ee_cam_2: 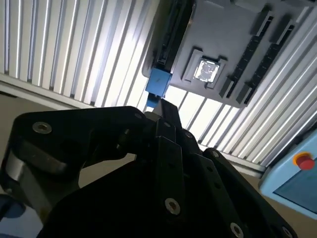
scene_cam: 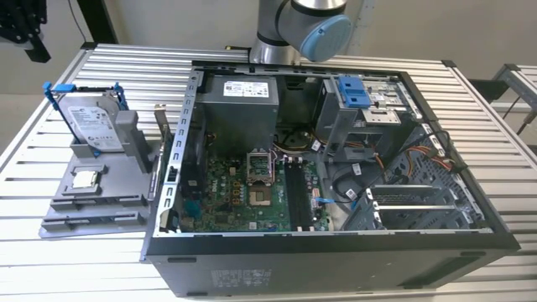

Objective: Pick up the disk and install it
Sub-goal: 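Pick up the disk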

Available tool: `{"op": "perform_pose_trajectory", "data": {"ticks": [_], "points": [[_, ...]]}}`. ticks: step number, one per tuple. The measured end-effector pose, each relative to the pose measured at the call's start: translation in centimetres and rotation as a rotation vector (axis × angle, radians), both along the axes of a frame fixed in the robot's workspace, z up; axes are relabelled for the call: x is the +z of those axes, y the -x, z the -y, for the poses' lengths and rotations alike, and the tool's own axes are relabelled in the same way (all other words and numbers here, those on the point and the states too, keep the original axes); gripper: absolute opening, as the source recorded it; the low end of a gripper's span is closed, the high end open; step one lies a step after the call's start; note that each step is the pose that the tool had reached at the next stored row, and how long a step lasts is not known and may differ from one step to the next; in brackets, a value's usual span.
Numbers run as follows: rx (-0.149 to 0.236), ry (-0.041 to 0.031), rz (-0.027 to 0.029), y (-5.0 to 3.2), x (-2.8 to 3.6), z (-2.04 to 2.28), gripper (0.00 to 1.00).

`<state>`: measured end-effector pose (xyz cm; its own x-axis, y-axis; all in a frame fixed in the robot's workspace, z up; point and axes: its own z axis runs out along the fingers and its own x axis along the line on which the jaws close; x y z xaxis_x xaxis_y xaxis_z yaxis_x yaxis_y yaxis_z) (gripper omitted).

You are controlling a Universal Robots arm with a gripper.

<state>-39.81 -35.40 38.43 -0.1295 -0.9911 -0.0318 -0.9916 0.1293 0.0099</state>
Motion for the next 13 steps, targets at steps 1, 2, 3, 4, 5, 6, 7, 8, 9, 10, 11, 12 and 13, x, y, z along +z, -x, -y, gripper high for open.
{"op": "perform_pose_trajectory", "data": {"ticks": [1, 2, 3, 4, 5, 6, 7, 8, 9, 10, 11, 12, 13], "points": [[0.018, 0.0, 0.0004, 0.0, -0.01, 0.0, 0.0], [0.036, 0.0, 0.0009, 0.0, -0.03, 0.0, 0.0], [0.053, 0.0001, 0.0014, 0.0, -0.04, 0.0, 0.0], [0.073, 0.0, 0.0019, 0.0, -0.06, 0.0, 0.0], [0.09, 0.0, 0.0023, 0.0, -0.08, 0.0, 0.0], [0.11, 0.0001, 0.0025, 0.0, -0.1, 0.0, 0.0], [0.128, 0.0001, 0.0027, 0.0, -0.11, 0.0, 0.0], [0.145, 0.0, 0.003, 0.0, -0.14, 0.0, 0.0], [0.164, 0.0, 0.0033, 0.0, -0.16, 0.0, 0.0], [0.182, 0.0, 0.0035, 0.0, -0.18, 0.0, 0.0], [0.2, 0.0, 0.0038, 0.0, -0.21, 0.0, 0.0], [0.218, 0.0002, 0.0041, 0.0, -0.24, 0.0, 0.0], [0.235, 0.0005, 0.0044, 0.0, -0.28, 0.0, 0.0]]}}
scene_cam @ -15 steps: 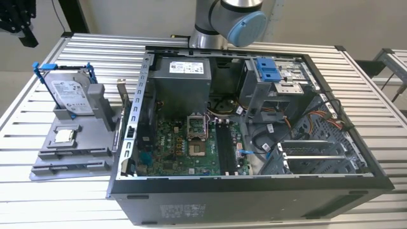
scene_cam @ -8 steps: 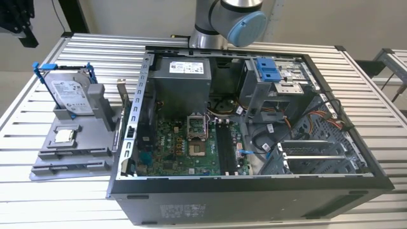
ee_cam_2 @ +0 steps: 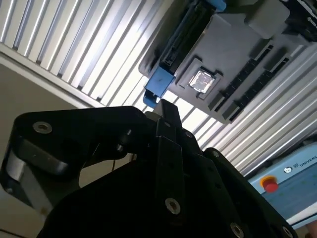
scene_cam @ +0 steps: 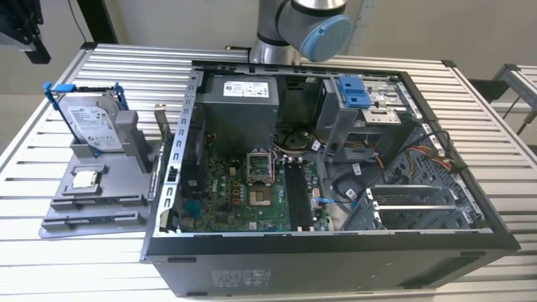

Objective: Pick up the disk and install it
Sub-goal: 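Pick up the disk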

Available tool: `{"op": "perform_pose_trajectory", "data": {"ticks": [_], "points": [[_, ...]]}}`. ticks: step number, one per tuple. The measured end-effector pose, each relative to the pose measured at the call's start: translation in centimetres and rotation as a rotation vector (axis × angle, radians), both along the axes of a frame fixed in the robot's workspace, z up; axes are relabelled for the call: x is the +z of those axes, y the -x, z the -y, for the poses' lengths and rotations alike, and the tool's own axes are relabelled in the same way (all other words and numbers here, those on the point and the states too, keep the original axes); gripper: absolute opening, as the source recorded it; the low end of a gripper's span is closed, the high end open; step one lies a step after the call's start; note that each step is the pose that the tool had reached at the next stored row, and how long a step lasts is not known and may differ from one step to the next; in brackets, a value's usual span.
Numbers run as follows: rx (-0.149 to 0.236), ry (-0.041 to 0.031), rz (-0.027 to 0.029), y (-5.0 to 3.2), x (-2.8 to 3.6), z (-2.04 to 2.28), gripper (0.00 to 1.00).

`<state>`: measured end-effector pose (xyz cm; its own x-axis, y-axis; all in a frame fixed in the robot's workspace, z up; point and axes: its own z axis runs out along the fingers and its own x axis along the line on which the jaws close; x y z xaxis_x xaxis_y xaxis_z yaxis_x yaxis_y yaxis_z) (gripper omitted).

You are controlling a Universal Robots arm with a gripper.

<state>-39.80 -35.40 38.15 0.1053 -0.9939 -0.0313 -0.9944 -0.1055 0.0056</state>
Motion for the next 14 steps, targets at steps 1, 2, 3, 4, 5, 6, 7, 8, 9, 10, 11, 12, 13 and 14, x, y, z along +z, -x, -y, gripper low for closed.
{"op": "perform_pose_trajectory", "data": {"ticks": [1, 2, 3, 4, 5, 6, 7, 8, 9, 10, 11, 12, 13, 14], "points": [[0.017, 0.001, 0.0001, 0.0, -0.04, 0.0, 0.0], [0.029, 0.0022, 0.0, 0.0, -0.07, 0.0, 0.0], [0.037, 0.004, 0.0001, 0.0, -0.11, 0.0, 0.0], [0.039, 0.0045, 0.0001, 0.0, -0.11, 0.0, 0.0], [0.039, 0.0046, 0.0001, 0.01, -0.11, 0.0, 0.0], [0.04, 0.0046, 0.0001, 0.01, -0.11, 0.0, 0.0], [0.04, 0.0046, 0.0001, 0.01, -0.11, 0.0, 0.0], [0.04, 0.0046, 0.0, 0.01, -0.11, 0.0, 0.0], [0.04, 0.0046, 0.0, 0.0, -0.11, 0.0, 0.0], [0.04, 0.0047, 0.0001, 0.0, -0.11, 0.0, 0.0], [0.04, 0.0047, 0.0, 0.0, -0.11, 0.0, 1.0], [0.041, 0.0047, -0.0001, 0.0, -0.1, 0.0, 1.0], [0.041, 0.0047, -0.0001, 0.0, -0.1, 0.0, 1.0], [0.041, 0.0047, -0.0001, 0.0, -0.1, 0.0, 1.0]]}}
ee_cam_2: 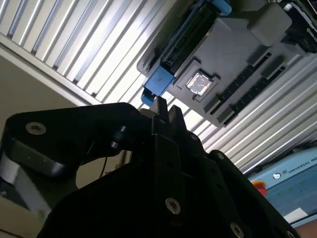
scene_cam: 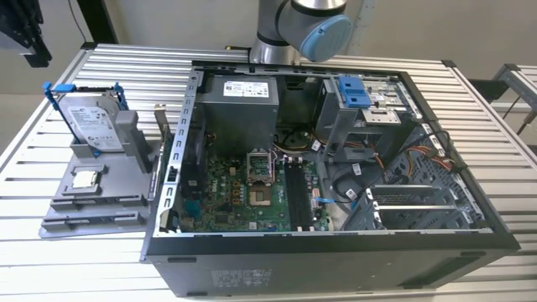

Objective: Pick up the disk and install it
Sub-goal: 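Pick up the disk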

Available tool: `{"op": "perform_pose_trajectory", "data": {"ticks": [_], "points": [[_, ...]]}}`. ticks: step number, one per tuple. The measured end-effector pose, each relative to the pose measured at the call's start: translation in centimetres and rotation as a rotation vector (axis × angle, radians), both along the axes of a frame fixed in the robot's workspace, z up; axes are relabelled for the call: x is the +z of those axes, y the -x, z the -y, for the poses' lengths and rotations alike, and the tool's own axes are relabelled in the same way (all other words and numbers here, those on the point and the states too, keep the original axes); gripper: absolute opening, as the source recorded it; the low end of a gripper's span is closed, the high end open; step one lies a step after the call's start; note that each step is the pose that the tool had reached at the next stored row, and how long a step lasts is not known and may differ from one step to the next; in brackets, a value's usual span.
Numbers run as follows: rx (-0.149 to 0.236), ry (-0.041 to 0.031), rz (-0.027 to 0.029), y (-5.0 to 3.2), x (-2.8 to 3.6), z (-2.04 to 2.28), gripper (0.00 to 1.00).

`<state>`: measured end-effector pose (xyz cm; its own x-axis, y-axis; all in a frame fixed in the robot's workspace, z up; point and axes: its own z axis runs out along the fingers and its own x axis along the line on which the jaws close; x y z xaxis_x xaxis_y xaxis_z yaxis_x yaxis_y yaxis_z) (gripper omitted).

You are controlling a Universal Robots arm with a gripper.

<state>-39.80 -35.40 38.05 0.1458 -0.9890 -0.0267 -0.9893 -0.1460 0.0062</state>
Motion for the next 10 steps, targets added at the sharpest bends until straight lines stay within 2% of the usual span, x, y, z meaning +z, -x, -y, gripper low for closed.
{"op": "perform_pose_trajectory", "data": {"ticks": [10], "points": [[0.0, 0.0005, 0.0004, 0.0, -0.05, 0.0, 1.0]]}}
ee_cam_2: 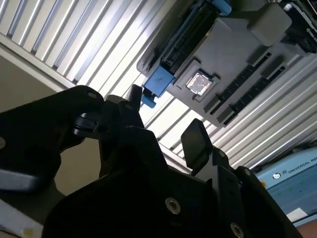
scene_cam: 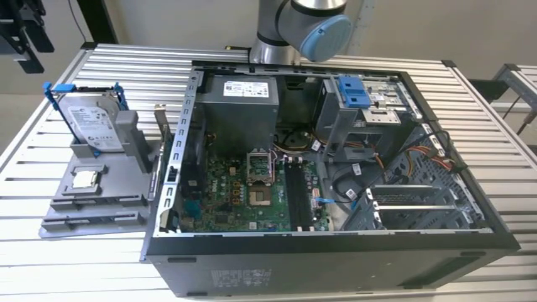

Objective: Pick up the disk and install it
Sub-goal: 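Pick up the disk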

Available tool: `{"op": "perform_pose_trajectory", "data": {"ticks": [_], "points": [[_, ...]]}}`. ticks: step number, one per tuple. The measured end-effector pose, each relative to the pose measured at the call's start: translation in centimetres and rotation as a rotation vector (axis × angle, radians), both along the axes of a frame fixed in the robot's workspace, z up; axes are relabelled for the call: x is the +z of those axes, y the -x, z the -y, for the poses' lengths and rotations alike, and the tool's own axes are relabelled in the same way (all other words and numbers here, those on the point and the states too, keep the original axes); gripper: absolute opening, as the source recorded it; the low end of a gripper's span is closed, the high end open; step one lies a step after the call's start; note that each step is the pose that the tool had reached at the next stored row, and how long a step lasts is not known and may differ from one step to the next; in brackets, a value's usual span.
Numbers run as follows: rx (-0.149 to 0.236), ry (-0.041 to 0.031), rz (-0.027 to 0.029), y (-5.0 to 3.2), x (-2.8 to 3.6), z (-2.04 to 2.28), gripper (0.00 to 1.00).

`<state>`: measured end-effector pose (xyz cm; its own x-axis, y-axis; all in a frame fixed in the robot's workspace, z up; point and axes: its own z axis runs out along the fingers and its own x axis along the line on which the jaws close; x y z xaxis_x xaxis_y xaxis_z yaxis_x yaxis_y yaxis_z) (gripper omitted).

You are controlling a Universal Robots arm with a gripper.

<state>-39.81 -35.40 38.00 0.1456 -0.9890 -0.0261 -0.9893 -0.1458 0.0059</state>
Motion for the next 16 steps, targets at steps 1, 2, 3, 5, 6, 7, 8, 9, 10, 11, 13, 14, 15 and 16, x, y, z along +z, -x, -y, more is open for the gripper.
{"op": "perform_pose_trajectory", "data": {"ticks": [1, 2, 3, 5, 6, 7, 8, 9, 10, 11, 13, 14, 15, 16], "points": [[-0.007, 0.0, 0.0001, 0.0, -0.08, 0.0, 1.0], [-0.018, 0.0, -0.0001, 0.0, -0.19, 0.0, 1.0], [-0.027, 0.0004, -0.0003, 0.0, -0.35, 0.0, 1.0], [-0.036, 0.0011, -0.0002, 0.0, -0.7, -0.02, 1.0], [-0.036, 0.0013, -0.0002, -0.01, -0.88, -0.03, 1.0], [-0.036, 0.0014, -0.0003, -0.02, -1.07, -0.04, 1.0], [-0.036, 0.0015, -0.0002, -0.03, -1.24, -0.04, 1.0], [-0.036, 0.0016, -0.0002, -0.04, -1.43, -0.05, 1.0], [-0.036, 0.0017, -0.0002, -0.05, -1.62, -0.05, 1.0], [-0.036, 0.0018, -0.0002, -0.06, -1.79, -0.06, 1.0], [-0.036, 0.0019, -0.0003, -0.09, -2.15, -0.08, 1.0], [-0.036, 0.0018, -0.0002, -0.1, -2.34, -0.09, 1.0], [-0.036, 0.0018, -0.0001, -0.11, -2.52, -0.1, 1.0], [-0.036, 0.0018, -0.0002, -0.12, -2.7, -0.11, 1.0]]}}
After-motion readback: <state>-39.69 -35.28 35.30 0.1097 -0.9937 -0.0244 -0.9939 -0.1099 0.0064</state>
